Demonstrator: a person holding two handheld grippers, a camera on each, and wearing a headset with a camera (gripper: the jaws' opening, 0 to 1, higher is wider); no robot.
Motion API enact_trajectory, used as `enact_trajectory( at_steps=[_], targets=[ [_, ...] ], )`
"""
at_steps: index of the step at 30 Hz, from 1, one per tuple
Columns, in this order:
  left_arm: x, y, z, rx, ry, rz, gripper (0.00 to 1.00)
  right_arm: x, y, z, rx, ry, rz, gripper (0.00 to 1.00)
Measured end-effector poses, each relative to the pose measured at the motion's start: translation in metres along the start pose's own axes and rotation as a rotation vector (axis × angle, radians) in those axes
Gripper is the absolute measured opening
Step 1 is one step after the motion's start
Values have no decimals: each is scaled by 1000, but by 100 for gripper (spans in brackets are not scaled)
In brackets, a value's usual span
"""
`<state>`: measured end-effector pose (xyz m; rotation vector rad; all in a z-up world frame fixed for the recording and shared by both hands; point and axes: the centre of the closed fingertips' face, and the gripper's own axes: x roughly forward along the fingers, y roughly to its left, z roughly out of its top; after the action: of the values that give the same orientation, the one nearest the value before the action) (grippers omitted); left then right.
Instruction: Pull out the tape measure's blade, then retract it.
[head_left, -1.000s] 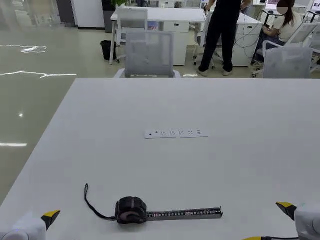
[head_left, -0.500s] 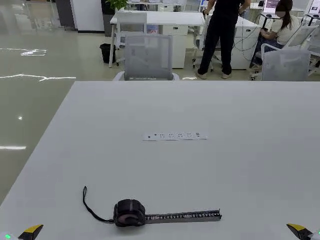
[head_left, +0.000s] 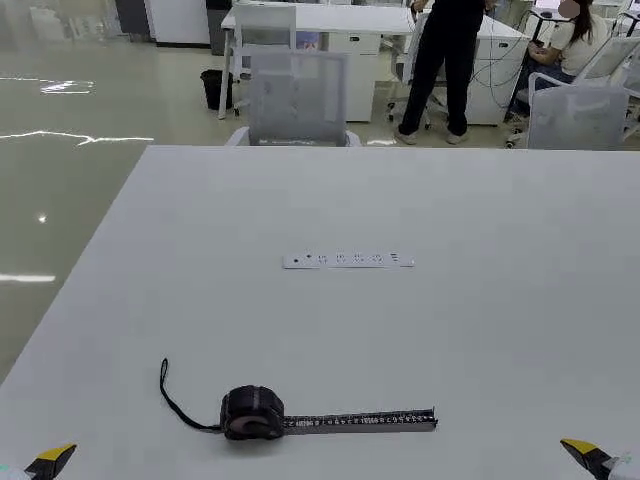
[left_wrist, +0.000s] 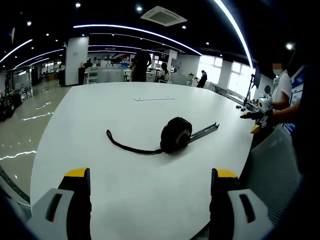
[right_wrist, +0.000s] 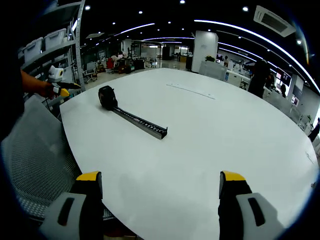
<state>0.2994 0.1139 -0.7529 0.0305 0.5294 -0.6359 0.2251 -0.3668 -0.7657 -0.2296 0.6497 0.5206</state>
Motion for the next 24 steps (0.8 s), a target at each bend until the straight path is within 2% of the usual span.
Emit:
enact_trajectory(
  at_steps=[3,7,13,16,21,24],
  targets=[
    [3,-3,3,-3,-6,17,99,2,-3,3,-9,2,9,100],
    [7,-6,3,-10,9,32,99,6,-3,3,-41,19,29,99],
    [13,-16,1,5,21,23,99,16,-1,4,-87,41,77,95],
    [14,-21,1,2,16,18,99,19,0,11,-114,58,104,91],
    [17,-27,3,8,17,11,99,26,-2,26,-186,68,149,89],
    [19,-28,7,6,8,21,99,32,-4,29,-262,97,177,87]
  ],
)
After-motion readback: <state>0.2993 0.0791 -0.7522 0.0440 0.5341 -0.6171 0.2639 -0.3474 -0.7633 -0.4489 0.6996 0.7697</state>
